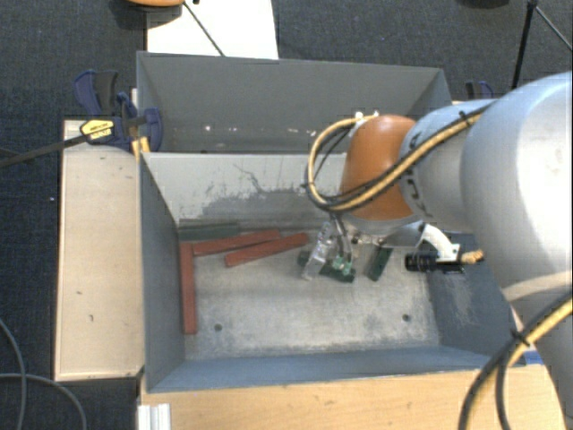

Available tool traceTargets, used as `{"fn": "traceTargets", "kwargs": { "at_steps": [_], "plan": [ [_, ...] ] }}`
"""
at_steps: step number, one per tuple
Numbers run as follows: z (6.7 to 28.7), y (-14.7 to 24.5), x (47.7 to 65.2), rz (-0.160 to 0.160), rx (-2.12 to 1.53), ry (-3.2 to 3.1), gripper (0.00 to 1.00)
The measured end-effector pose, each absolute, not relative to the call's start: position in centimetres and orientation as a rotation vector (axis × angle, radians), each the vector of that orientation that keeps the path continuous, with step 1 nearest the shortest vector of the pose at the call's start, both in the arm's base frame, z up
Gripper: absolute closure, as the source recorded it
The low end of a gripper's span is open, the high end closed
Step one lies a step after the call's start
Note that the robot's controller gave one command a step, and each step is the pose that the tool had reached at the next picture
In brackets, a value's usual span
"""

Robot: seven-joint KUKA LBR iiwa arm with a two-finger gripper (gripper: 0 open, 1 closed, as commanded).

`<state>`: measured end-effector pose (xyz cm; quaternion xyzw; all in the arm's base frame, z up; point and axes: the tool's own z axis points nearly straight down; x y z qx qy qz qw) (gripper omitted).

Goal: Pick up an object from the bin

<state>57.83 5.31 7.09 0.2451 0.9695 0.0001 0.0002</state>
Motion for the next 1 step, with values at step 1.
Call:
{"fn": "traceTargets", "kwargs": {
  "at_steps": [1],
  "plan": [
    [21.71, 2.92, 56.55, 0.001, 0.793, 3.037, 1.0]
  ]
}}
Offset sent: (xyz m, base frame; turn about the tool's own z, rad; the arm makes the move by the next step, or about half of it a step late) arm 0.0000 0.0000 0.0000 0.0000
